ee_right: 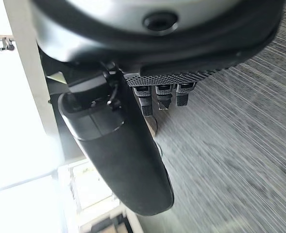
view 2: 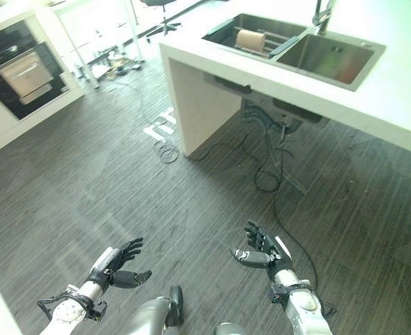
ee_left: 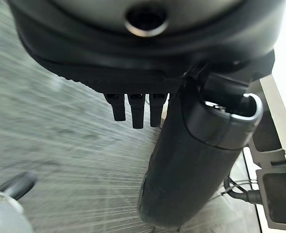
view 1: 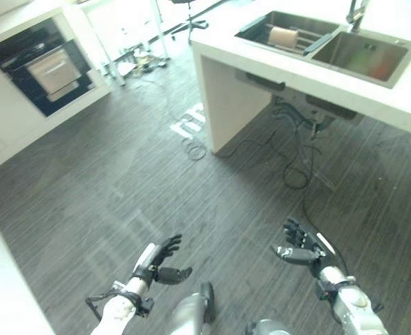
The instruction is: Place the dishes in the dishwasher.
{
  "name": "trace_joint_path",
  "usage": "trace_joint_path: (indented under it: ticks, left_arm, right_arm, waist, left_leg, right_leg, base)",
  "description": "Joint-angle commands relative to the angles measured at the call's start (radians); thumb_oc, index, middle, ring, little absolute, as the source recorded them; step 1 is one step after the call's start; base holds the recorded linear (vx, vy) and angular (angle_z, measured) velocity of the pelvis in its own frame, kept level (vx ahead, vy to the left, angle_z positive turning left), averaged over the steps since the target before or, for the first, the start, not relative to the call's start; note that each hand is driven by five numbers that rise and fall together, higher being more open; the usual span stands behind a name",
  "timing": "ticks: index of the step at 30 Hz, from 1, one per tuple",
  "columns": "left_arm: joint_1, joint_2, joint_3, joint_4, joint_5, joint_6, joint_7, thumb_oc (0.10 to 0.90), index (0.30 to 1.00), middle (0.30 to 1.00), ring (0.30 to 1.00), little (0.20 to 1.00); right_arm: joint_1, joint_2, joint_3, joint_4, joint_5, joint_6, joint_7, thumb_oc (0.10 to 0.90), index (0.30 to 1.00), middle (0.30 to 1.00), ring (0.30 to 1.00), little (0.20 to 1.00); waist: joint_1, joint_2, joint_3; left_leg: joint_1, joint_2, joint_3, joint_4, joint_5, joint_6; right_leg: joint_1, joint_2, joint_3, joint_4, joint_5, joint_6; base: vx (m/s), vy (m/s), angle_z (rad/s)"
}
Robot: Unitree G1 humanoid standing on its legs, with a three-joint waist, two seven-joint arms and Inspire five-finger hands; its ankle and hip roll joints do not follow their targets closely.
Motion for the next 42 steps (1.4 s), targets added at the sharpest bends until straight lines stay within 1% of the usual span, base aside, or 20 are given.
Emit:
trace_joint_path:
  ticks: [1,2,7,9,12,14,17,21,23,26,27,28,29,30,31,32,33,35,38,42]
  left_arm:
    - [0.005,0.04,0.063,-0.117,0.0,-0.082,-0.004,0.8,0.9,0.9,0.9,0.9]
    - [0.012,0.048,0.068,-0.111,-0.013,-0.091,-0.011,0.8,0.9,0.9,0.9,0.9]
    - [-0.006,0.07,0.052,-0.074,0.021,-0.111,0.004,0.8,0.9,0.9,0.9,0.9]
    - [-0.022,0.092,0.049,-0.081,0.02,-0.094,0.001,0.8,0.9,0.9,0.9,0.9]
    - [-0.052,0.113,0.025,-0.075,0.013,-0.07,0.024,0.8,0.9,0.9,0.9,0.9]
    - [-0.048,0.111,0.027,-0.08,-0.003,-0.06,0.044,0.8,0.9,0.9,0.9,0.9]
    - [-0.043,0.113,0.032,-0.093,-0.004,-0.053,0.039,0.8,0.9,0.9,0.9,0.9]
    - [-0.047,0.104,0.02,-0.073,-0.007,-0.053,0.066,0.8,0.9,0.9,0.9,0.9]
    - [-0.035,0.097,0.025,-0.061,-0.004,-0.061,0.077,0.8,0.9,0.9,0.9,0.9]
    - [-0.016,0.081,0.03,-0.068,-0.017,-0.054,0.082,0.8,0.9,0.9,0.9,0.9]
    - [-0.019,0.069,0.024,-0.078,-0.023,-0.036,0.086,0.8,0.9,0.9,0.9,0.9]
    - [-0.022,0.056,0.023,-0.069,-0.047,-0.03,0.071,0.8,0.9,0.9,0.9,0.9]
    - [-0.03,0.044,0.017,-0.048,-0.048,-0.025,0.051,0.8,0.9,0.9,0.9,0.9]
    - [-0.039,0.028,0.005,-0.009,-0.056,-0.027,0.048,0.8,0.9,0.9,0.9,0.9]
    - [-0.034,0.001,0.007,0.042,-0.064,-0.034,0.057,0.8,0.9,0.9,0.9,0.9]
    - [-0.04,-0.014,0.006,0.08,-0.049,-0.039,0.049,0.8,0.9,0.9,0.9,0.9]
    - [-0.043,-0.027,-0.004,0.117,-0.056,-0.042,0.054,0.8,0.9,0.9,0.9,0.9]
    - [-0.043,-0.048,0.002,0.161,-0.064,-0.053,0.062,0.8,0.9,0.9,0.9,0.9]
    - [-0.044,-0.059,0.019,0.227,-0.014,-0.094,0.1,0.8,0.9,0.9,0.9,0.9]
    - [-0.066,-0.072,0.018,0.305,0.004,-0.126,0.122,0.8,0.9,0.9,0.9,0.9]
  right_arm:
    - [-0.067,-0.043,-0.029,-0.036,0.006,-0.095,0.007,0.8,0.9,0.9,0.9,0.9]
    - [-0.068,-0.046,-0.028,-0.025,-0.002,-0.101,0.002,0.8,0.9,0.9,0.9,0.9]
    - [-0.063,-0.026,-0.039,0.013,0.02,-0.089,-0.007,0.8,0.9,0.9,0.9,0.9]
    - [-0.053,-0.003,-0.04,0.017,0.012,-0.1,-0.018,0.8,0.9,0.9,0.9,0.9]
    - [-0.032,0.012,-0.044,0.039,0.012,-0.122,-0.005,0.8,0.9,0.9,0.9,0.9]
    - [-0.028,0.013,-0.044,0.047,-0.01,-0.128,0.022,0.8,0.9,0.9,0.9,0.9]
    - [-0.031,0.006,-0.049,0.057,-0.001,-0.135,0.031,0.8,0.9,0.9,0.9,0.9]
    - [-0.052,-0.001,-0.051,0.077,-0.02,-0.134,0.06,0.8,0.9,0.9,0.9,0.9]
    - [-0.056,-0.007,-0.046,0.066,-0.032,-0.114,0.071,0.8,0.9,0.9,0.9,0.9]
    - [-0.058,-0.025,-0.029,0.042,-0.057,-0.095,0.07,0.8,0.9,0.9,0.9,0.9]
    - [-0.06,-0.048,-0.027,0.029,-0.068,-0.083,0.053,0.8,0.9,0.9,0.9,0.9]
    - [-0.062,-0.066,-0.033,0.055,-0.058,-0.088,0.052,0.8,0.9,0.9,0.9,0.9]
    - [-0.058,-0.075,-0.046,0.092,-0.062,-0.095,0.047,0.8,0.9,0.9,0.9,0.9]
    - [-0.06,-0.074,-0.046,0.129,-0.05,-0.097,0.041,0.8,0.9,0.9,0.9,0.9]
    - [-0.065,-0.06,-0.043,0.176,-0.05,-0.1,0.053,0.8,0.9,0.9,0.9,0.9]
    - [-0.06,-0.052,-0.052,0.199,-0.056,-0.095,0.041,0.8,0.9,0.9,0.9,0.9]
    - [-0.058,-0.045,-0.042,0.229,-0.041,-0.094,0.031,0.8,0.9,0.9,0.9,0.9]
    - [-0.062,-0.037,-0.03,0.272,-0.036,-0.101,0.033,0.8,0.9,0.9,0.9,0.9]
    - [-0.067,-0.028,-0.032,0.336,-0.039,-0.126,0.044,0.8,0.9,0.9,0.9,0.9]
    - [-0.059,-0.011,-0.042,0.388,-0.051,-0.147,0.031,0.8,0.9,0.9,0.9,0.9]
  waist:
    - [0.071,0.023,0.025]
    - [0.072,0.026,0.012]
    - [0.054,0.038,-0.026]
    - [0.034,0.053,-0.021]
    - [0.011,0.064,0.001]
    - [-0.002,0.067,0.016]
    - [-0.03,0.053,0.03]
    - [-0.059,0.029,0.035]
    - [-0.061,0.02,0.022]
    - [-0.062,0.017,0.003]
    - [-0.053,0.006,0.007]
    - [-0.046,-0.003,0.018]
    - [-0.042,-0.006,0.029]
    - [-0.03,0.003,0.036]
    - [-0.015,0.004,0.031]
    - [-0.016,0.001,0.03]
    - [-0.01,0.009,0.034]
    - [0.003,0.037,0.03]
    - [0.02,0.047,0.025]
    - [0.011,0.048,0.007]
  left_leg:
    - [0.037,0.028,0.065,0.195,-0.017,-0.056]
    - [0.051,0.034,0.107,0.195,-0.036,-0.042]
    - [0.153,0.006,0.065,0.195,-0.137,0.027]
    - [0.199,-0.01,0.066,0.195,-0.178,0.08]
    - [0.248,-0.029,0.073,0.195,-0.215,0.124]
    - [0.278,-0.021,0.106,0.195,-0.235,0.127]
    - [0.321,-0.022,0.106,0.195,-0.279,0.11]
    - [0.395,-0.028,0.088,0.195,-0.347,0.088]
    - [0.412,-0.016,0.088,0.195,-0.356,0.069]
    - [0.457,0.013,0.088,0.195,-0.332,0.042]
    - [0.476,0.043,0.108,0.231,-0.133,-0.012]
    - [0.37,0.043,0.11,0.43,-0.071,-0.03]
    - [0.278,0.059,0.146,0.553,-0.05,-0.037]
    - [0.243,0.026,0.153,0.55,-0.093,-0.018]
    - [0.248,-0.028,0.153,0.417,-0.134,0.013]
    - [0.264,0.007,0.189,0.308,-0.111,0.01]
    - [0.266,0.007,0.162,0.195,-0.115,0.006]
    - [0.191,0.041,0.11,0.195,-0.134,-0.022]
    - [0.125,0.091,0.09,0.195,-0.102,-0.055]
    - [0.139,0.091,0.103,0.195,-0.128,-0.04]
  right_leg:
    - [-0.146,0.054,-0.016,0.078,0.042,0.05]
    - [-0.141,0.037,-0.036,0.078,0.037,0.059]
    - [-0.115,0.021,-0.078,0.078,0.102,0.081]
    - [-0.15,0.021,-0.093,0.247,0.219,0.113]
    - [-0.293,0.006,-0.126,0.506,0.29,0.126]
    - [-0.343,-0.035,-0.167,0.432,0.272,0.115]
    - [-0.37,-0.053,-0.182,0.136,0.298,0.119]
    - [-0.511,-0.132,-0.13,0.078,0.373,0.168]
    - [-0.493,-0.111,-0.114,0.078,0.327,0.168]
    - [-0.453,-0.079,-0.109,0.078,0.275,0.133]
    - [-0.405,-0.066,-0.106,0.078,0.22,0.086]
    - [-0.367,-0.06,-0.098,0.078,0.193,0.058]
    - [-0.33,-0.06,-0.11,0.078,0.172,0.035]
    - [-0.301,-0.046,-0.111,0.078,0.157,0.034]
    - [-0.293,-0.03,-0.093,0.078,0.151,0.048]
    - [-0.279,-0.03,-0.107,0.078,0.132,0.045]
    - [-0.26,-0.012,-0.105,0.078,0.118,0.05]
    - [-0.25,0.017,-0.106,0.078,0.101,0.057]
    - [-0.221,0.024,-0.095,0.078,0.065,0.063]
    - [-0.21,0.013,-0.105,0.078,0.062,0.071]
  base:
    - [0.4,0.219,-1.61]
    - [0.38,0.227,-1.56]
    - [0.37,0.17,-0.62]
    - [0.23,0.139,0.12]
    - [0.2,0.118,-0.15]
    - [0.25,-0.045,-0.73]
    - [0.26,-0.237,-0.69]
    - [0.32,-0.279,-0.11]
    - [0.39,-0.393,0.13]
    - [0.35,-0.366,-0.14]
    - [0.4,-0.481,-0.05]
    - [0.43,-0.571,0.06]
    - [0.35,-0.413,-0.08]
    - [0.4,-0.263,-0.37]
    - [0.39,-0.12,-0.7]
    - [0.42,-0.026,-1.1]
    - [0.32,0.042,-0.94]
    - [0.26,0.135,-0.6]
    - [0.27,0.183,-0.88]
    - [0.2,0.193,0.26]
